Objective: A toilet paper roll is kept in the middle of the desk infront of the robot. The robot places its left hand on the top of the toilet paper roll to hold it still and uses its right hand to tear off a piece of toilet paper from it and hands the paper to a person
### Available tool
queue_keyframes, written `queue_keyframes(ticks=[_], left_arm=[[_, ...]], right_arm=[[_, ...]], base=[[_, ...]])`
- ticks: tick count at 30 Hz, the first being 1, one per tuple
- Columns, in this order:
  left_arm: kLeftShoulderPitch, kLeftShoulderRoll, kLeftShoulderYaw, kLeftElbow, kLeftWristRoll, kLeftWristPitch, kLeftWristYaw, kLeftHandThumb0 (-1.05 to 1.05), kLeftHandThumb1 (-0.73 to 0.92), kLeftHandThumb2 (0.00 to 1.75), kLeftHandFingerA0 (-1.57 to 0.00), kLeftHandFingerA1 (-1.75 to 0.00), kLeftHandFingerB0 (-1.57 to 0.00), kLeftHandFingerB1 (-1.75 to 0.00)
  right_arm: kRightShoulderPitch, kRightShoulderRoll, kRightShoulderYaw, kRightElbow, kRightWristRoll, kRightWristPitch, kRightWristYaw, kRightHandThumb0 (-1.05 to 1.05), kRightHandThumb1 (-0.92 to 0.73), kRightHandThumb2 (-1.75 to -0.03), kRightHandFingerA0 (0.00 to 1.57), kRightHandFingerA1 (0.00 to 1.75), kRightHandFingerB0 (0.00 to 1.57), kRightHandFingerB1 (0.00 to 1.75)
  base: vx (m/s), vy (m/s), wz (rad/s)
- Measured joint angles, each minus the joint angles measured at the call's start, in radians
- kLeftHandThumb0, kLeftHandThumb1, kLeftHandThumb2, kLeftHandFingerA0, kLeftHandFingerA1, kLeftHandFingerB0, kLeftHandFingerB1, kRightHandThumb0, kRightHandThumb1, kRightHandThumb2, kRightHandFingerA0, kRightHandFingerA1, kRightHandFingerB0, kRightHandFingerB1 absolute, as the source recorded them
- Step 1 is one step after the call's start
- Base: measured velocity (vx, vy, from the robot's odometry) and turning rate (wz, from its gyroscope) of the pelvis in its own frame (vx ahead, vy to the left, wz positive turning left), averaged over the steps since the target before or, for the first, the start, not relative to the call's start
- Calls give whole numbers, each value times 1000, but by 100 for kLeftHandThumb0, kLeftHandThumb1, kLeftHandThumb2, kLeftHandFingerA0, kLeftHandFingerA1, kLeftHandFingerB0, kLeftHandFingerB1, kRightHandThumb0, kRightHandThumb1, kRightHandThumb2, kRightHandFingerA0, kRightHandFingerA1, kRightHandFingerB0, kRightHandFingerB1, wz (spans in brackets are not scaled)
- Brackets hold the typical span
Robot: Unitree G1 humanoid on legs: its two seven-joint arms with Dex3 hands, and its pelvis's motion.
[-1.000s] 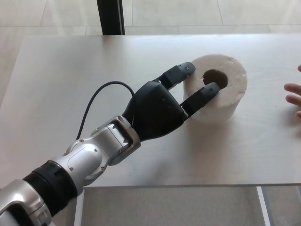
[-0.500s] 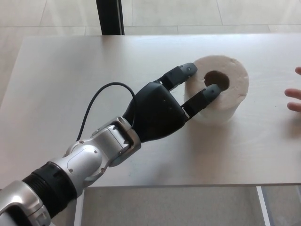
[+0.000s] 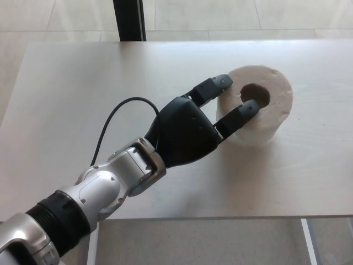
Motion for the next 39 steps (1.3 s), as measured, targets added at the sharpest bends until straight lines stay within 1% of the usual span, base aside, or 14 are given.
queue_keyframes(ticks=[6, 7, 8, 10, 12, 13, 15, 16, 20, 24, 26, 36, 37, 39], left_arm=[[5, 0, 0, -4, 0, 0, 0, -48, 58, 65, 0, -29, -1, -34], [6, 0, 0, -5, 0, 0, 0, -48, 57, 66, 0, -28, -1, -34], [7, 0, 0, -7, 0, 0, 0, -47, 57, 66, 0, -29, -1, -34], [9, 0, 0, -9, 0, 0, 0, -53, 46, 85, 0, -32, -2, -35], [9, 0, 0, -9, 0, 0, 0, -50, 60, 64, 0, -31, -1, -34], [10, 0, 0, -9, 0, 0, 0, -49, 60, 64, 0, -31, -2, -33], [10, 0, 0, -9, 0, 0, 0, -49, 60, 65, 0, -29, -1, -33], [10, 1, 0, -9, 0, 0, 0, -49, 60, 64, 0, -27, 0, -33], [12, 3, 0, -9, 0, 0, 0, -49, 58, 64, 0, -28, 0, -33], [14, 9, 0, -11, 0, -1, 0, -49, 58, 66, 0, -30, -1, -34], [14, 18, -2, -12, 0, -5, 1, -49, 58, 67, 0, -33, -1, -34], [32, 45, -3, -28, 0, -23, 2, -49, 57, 62, 0, -30, -2, -33], [33, 45, -3, -29, 0, -23, 1, -52, 45, 86, 0, -30, 0, -31], [34, 45, -4, -30, 0, -23, 1, -49, 58, 62, 0, -30, -1, -33]], right_arm=[[-40, -2, 120, 63, -78, -33, -4, -16, -71, -71, 106, 175, 68, 146], [-52, -2, 139, 75, -90, -38, -4, -16, -68, -77, 84, 175, 67, 157], [-68, -2, 162, 89, -107, -45, -5, -18, -53, -98, 116, 137, 92, 124], [-91, -2, 194, 113, -128, -56, -8, -15, -49, -101, 119, 139, 96, 127], [-116, -2, 230, 141, -153, -69, -11, -14, -62, -80, 85, 175, 69, 159], [-130, -2, 250, 158, -168, -77, -13, -19, -50, -96, 117, 138, 94, 125], [-149, -4, 281, 184, -191, -91, -17, -14, -60, -89, 82, 175, 60, 164], [-158, -5, 300, 198, -206, -100, -18, -20, -52, -101, 115, 138, 90, 124], [-177, -17, 358, 241, -255, -145, -19, -15, -66, -89, 81, 175, 66, 161], [-179, -37, 419, 273, -301, -192, -12, -23, -79, -73, 80, 138, 65, 69], [-179, -53, 453, 288, -331, -218, 0, -24, -81, -70, 77, 126, 60, 57], [-187, -94, 448, 329, -430, -262, 67, -20, -78, -68, 73, 121, 54, 54], [-187, -96, 434, 333, -433, -267, 68, -20, -76, -68, 76, 119, 57, 54], [-188, -102, 408, 342, -439, -278, 66, -18, -73, -67, 82, 107, 60, 57]], base=[[0, 0, 0], [0, 0, 0], [0, 0, 0], [0, 0, 0], [0, 0, 0], [0, 0, 0], [0, 0, 0], [0, 0, 0], [0, 0, 0], [0, 0, 0], [0, 0, 0], [0, 0, 0], [0, 0, 0], [0, 0, 0]])
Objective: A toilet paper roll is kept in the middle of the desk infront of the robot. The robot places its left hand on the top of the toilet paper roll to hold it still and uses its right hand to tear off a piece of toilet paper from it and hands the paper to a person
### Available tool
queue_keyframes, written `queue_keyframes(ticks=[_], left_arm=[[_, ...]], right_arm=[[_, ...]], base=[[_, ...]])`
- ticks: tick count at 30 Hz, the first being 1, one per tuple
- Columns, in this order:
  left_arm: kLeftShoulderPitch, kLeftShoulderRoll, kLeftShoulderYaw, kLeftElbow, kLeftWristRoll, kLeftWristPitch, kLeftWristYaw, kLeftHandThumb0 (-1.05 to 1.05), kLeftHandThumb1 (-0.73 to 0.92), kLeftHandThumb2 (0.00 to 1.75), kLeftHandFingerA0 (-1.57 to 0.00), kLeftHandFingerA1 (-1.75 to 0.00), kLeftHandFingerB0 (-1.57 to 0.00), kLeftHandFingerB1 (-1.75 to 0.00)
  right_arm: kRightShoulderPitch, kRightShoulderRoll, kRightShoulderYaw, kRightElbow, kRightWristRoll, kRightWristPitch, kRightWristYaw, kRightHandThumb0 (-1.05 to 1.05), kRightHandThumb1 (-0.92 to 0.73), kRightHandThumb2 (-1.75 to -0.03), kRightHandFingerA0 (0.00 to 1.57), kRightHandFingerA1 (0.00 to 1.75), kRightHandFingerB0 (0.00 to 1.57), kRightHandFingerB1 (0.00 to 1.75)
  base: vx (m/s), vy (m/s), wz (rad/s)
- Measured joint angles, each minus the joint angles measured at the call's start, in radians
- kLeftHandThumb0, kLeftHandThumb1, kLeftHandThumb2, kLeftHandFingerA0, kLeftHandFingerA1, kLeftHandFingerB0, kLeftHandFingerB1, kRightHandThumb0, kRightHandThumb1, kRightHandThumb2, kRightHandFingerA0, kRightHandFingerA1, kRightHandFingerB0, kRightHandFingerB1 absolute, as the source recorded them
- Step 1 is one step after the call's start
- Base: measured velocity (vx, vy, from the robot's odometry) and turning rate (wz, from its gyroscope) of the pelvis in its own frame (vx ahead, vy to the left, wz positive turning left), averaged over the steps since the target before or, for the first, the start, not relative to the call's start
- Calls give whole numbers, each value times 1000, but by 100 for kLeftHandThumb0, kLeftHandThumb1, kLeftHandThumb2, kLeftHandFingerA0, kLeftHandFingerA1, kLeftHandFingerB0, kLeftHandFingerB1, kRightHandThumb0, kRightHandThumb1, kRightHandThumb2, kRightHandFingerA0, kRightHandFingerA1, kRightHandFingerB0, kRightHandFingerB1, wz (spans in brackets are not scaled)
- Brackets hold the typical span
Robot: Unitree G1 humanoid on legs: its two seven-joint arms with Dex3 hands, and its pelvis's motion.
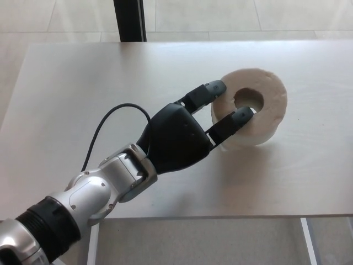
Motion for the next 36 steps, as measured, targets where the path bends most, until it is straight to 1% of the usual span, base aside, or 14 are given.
queue_keyframes(ticks=[3, 4, 6, 7, 14, 19, 22, 23, 24, 26, 28, 34, 35, 36], left_arm=[[1, 0, 0, -1, 0, 0, 0, -48, 58, 64, 0, -29, 0, -33], [1, 0, 0, -1, 0, 0, 0, -48, 57, 66, 0, -31, -1, -33], [0, 0, 0, -1, 0, 0, 1, -48, 57, 66, 0, -31, -1, -33], [0, 0, 0, -1, 0, 0, 1, -48, 58, 64, 0, -29, -1, -33], [1, -3, 1, -8, 1, 0, -1, -50, 59, 62, 0, -25, 0, -32], [1, -4, 2, -10, 1, 1, -1, -49, 59, 62, 0, -29, -1, -33], [1, -6, 2, -11, 1, 1, -1, -51, 61, 62, 0, -27, -1, -33], [1, -6, 2, -11, 1, 1, -1, -50, 61, 62, 0, -27, -1, -33], [1, -7, 2, -11, 1, 1, -1, -49, 61, 63, 0, -26, 0, -33], [1, -7, 2, -11, 1, 1, -1, -50, 60, 63, 0, -28, -1, -33], [1, -8, 2, -11, 1, 1, -1, -51, 60, 63, 0, -27, -1, -33], [1, -9, 2, -12, 1, 1, 0, -52, 59, 63, 0, -29, -1, -33], [1, -9, 2, -12, 1, 1, 0, -56, 47, 87, 0, -30, -1, -32], [2, -9, 2, -12, 1, 1, 0, -51, 60, 64, 0, -32, -2, -34]], right_arm=[[0, -6, -18, 15, -22, -15, -15, -24, -78, -63, 81, 73, 55, 49], [0, -7, -20, 14, -32, -15, -18, -44, -79, -64, 46, 45, 30, 31], [0, -17, -7, 9, -63, -2, -19, -44, -79, -64, 46, 45, 30, 31], [0, -20, 0, 5, -77, 7, -18, -97, -70, -99, 0, 1, 10, 15], [18, -20, 5, -174, -119, 109, 61, -105, -75, -97, 0, 0, 0, 1], [50, -18, -10, -350, -128, 169, 127, -104, -90, -68, 0, 0, 0, 0], [59, -16, -35, -461, -126, 204, 167, -105, -78, -94, 0, 0, 0, 0], [58, -16, -46, -497, -125, 215, 179, -105, -92, -72, 0, 0, 0, 0], [58, -16, -54, -525, -124, 223, 188, -103, -84, -91, 0, 0, 0, 4], [58, -13, -81, -602, -124, 244, 209, -105, -92, -76, 0, 0, 0, 1], [57, -11, -104, -669, -124, 268, 231, -105, -75, -121, 0, 30, 0, 1], [51, -11, -165, -836, -123, 345, 304, -105, -77, -120, 0, 22, 0, 1], [51, -11, -174, -854, -123, 354, 313, -105, -80, -119, 0, 18, 7, 2], [52, -11, -188, -886, -121, 369, 328, -100, -77, -117, 0, 20, 7, 5]], base=[[0, 0, 0], [0, 0, 0], [0, 0, 0], [0, 0, 0], [0, 0, 0], [0, 0, 0], [0, 0, 0], [0, 0, 0], [0, 0, 0], [0, 0, 0], [0, 0, 0], [0, 0, 0], [0, 0, 0], [0, 0, 0]])
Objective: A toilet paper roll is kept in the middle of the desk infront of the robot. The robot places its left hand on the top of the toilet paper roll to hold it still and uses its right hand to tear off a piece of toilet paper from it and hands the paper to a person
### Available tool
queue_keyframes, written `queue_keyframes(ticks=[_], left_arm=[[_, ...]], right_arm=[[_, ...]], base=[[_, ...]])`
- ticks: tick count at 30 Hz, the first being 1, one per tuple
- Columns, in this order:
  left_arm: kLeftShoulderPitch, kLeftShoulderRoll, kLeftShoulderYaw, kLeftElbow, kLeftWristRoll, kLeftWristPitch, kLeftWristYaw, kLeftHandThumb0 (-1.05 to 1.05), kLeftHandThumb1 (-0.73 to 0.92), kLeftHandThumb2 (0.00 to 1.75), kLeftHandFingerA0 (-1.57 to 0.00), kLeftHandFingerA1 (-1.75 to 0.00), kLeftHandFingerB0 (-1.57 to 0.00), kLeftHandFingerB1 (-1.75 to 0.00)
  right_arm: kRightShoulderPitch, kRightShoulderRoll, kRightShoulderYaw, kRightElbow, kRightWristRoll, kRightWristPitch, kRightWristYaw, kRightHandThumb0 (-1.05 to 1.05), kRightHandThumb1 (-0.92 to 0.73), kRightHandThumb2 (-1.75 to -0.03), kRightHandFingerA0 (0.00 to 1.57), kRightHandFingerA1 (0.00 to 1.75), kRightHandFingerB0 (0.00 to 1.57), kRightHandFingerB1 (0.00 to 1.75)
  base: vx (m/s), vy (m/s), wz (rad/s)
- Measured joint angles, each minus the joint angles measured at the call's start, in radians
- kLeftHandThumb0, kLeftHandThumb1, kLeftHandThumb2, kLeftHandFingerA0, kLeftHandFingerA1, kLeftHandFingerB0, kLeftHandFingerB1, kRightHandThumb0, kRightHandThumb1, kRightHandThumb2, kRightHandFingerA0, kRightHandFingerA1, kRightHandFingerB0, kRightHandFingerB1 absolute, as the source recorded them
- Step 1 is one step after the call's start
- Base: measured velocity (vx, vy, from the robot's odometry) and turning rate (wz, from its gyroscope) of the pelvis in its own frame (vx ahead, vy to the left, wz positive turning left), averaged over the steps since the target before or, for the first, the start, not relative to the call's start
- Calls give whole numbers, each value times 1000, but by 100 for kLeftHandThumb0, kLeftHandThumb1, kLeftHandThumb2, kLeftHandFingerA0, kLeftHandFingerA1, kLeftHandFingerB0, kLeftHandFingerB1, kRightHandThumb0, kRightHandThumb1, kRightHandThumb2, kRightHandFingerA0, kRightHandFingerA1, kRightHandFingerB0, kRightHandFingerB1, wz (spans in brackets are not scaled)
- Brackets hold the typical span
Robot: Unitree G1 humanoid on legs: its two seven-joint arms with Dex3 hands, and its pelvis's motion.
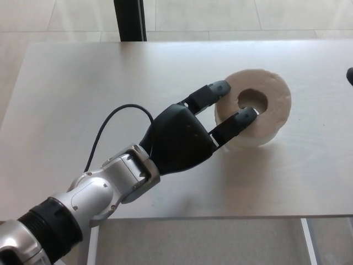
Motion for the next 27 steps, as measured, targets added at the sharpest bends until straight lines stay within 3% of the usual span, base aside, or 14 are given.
queue_keyframes(ticks=[7, 8, 9, 10, 14, 15, 18, 19, 20, 22, 23, 25, 26, 27], left_arm=[[1, -2, 0, -1, 0, 0, 1, -51, 62, 62, 0, -29, 0, -33], [1, -2, 0, -2, 0, 0, 1, -50, 62, 64, 0, -26, 0, -33], [1, -3, 0, -2, 0, 0, 1, -49, 60, 63, 0, -30, -1, -33], [1, -5, 0, -2, 0, 0, 1, -48, 59, 62, 0, -30, -1, -33], [2, -7, 1, -2, -2, 0, 1, -48, 59, 61, 0, -35, -3, -34], [2, -9, 2, -2, -2, 0, 1, -47, 55, 60, 0, -49, -3, -37], [3, -14, 9, -7, -6, 0, 1, -38, 59, 69, -1, -48, -4, -35], [5, -15, 12, -9, -8, 0, 0, -37, 57, 75, -2, -47, -5, -34], [7, -16, 15, -11, -9, 0, 0, -36, 58, 74, -3, -45, -6, -35], [9, -19, 25, -18, -14, 0, -2, -37, 56, 62, -7, -45, -13, -34], [10, -19, 32, -24, -18, -1, -4, -48, 49, 75, -6, -49, -8, -40], [10, -20, 57, -38, -34, -1, -13, -48, 49, 75, -6, -49, -8, -40], [8, -20, 74, -45, -44, -1, -19, -57, 54, 79, -1, -33, -1, -19], [6, -20, 97, -56, -56, -1, -30, -57, 54, 79, -1, -33, -1, -19]], right_arm=[[78, 12, -106, -237, 18, 52, 63, -95, -74, -111, 0, 15, 5, 18], [105, 21, -126, -272, 22, 52, 70, -84, -87, -66, 0, 21, 10, 25], [124, 28, -140, -295, 26, 52, 75, -78, -66, -94, 11, 48, 15, 42], [162, 42, -168, -332, 32, 49, 81, -74, -80, -63, 17, 40, 24, 30], [338, 114, -257, -410, 52, 16, 83, -70, -81, -64, 24, 37, 35, 34], [387, 135, -282, -429, 59, 8, 83, -71, -77, -67, 26, 36, 40, 37], [523, 202, -359, -472, 76, -13, 83, -63, -79, -64, 41, 40, 53, 40], [565, 223, -384, -481, 82, -19, 83, -61, -64, -101, 33, 52, 50, 57], [605, 244, -409, -489, 88, -26, 83, -58, -75, -63, 50, 41, 59, 42], [696, 292, -472, -505, 103, -41, 83, -61, -75, -63, 57, 43, 58, 41], [736, 314, -501, -513, 111, -48, 83, -62, -75, -63, 57, 43, 57, 40], [815, 358, -563, -530, 127, -65, 83, -62, -75, -63, 57, 43, 57, 40], [855, 382, -598, -539, 138, -74, 83, -62, -75, -63, 57, 43, 56, 40], [901, 408, -637, -551, 151, -86, 84, -62, -75, -63, 57, 43, 56, 40]], base=[[0, 0, 0], [0, 0, 0], [0, 0, 0], [0, 0, 0], [0, 0, 0], [0, 0, 0], [0, 0, 0], [0, 0, 0], [0, 0, 0], [0, 0, 0], [0, 0, 0], [0, 0, 0], [0, 0, 0], [0, 0, 0]])
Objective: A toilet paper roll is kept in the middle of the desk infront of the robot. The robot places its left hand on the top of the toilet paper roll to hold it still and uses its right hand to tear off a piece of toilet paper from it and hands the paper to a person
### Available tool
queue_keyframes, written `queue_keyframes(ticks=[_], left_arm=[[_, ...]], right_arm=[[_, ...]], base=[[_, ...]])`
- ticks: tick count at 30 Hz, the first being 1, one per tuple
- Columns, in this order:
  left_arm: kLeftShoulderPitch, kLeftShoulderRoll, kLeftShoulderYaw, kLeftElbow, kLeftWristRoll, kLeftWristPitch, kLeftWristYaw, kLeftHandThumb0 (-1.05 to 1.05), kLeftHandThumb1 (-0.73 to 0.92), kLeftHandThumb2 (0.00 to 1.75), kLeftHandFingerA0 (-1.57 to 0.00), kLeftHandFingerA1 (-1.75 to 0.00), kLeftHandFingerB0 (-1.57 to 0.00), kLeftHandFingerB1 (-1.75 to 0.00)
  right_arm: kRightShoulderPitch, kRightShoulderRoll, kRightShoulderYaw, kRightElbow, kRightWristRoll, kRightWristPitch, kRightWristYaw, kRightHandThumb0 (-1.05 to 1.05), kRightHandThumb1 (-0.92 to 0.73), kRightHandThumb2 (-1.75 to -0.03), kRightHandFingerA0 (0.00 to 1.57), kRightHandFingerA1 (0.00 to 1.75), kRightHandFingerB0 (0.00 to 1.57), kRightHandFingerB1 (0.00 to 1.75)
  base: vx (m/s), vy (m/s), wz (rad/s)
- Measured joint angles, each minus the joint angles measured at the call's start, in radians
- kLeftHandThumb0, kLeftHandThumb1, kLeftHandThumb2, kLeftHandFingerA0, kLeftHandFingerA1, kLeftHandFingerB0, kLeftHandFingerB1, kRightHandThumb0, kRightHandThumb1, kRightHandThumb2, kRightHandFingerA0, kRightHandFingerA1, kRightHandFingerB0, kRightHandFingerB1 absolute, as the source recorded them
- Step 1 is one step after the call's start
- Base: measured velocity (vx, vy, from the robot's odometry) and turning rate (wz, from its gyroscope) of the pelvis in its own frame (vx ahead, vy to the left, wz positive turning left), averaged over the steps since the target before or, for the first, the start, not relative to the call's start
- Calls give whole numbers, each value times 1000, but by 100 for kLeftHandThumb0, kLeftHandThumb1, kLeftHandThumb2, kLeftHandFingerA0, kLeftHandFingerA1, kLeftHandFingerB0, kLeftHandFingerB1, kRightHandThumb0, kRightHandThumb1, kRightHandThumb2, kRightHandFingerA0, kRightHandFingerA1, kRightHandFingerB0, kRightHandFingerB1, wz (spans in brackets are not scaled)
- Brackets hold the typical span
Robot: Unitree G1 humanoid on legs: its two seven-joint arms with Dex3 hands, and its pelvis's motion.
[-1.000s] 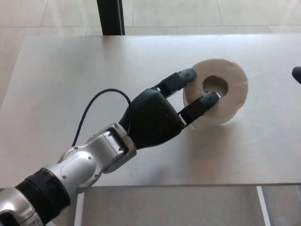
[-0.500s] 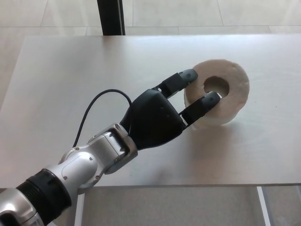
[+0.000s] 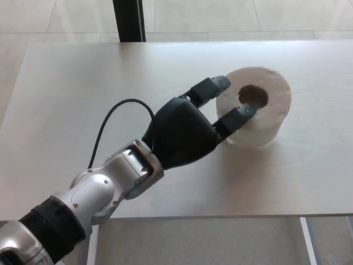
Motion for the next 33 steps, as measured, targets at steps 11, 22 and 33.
queue_keyframes(ticks=[11, 22, 33], left_arm=[[-40, -7, 228, -114, -142, 0, -93, -59, 54, 81, 0, -40, -1, -16], [2, 29, 468, -256, -290, 1, -177, -62, 76, 62, 0, -1, 0, 0], [421, 18, 771, -424, -439, 0, -238, -76, 50, 87, 0, -36, 0, -17]], right_arm=[[189, 107, -141, -26, 65, -77, 0, -66, -76, -63, 55, 53, 58, 42], [251, 145, -166, -23, 97, -116, 0, -55, -68, -61, 51, 54, 51, 38], [272, 147, -218, 48, 126, -139, 0, -54, -67, -60, 43, 51, 42, 36]], base=[[0, 0, 0], [0, 0, 0], [0, 0, 0]])
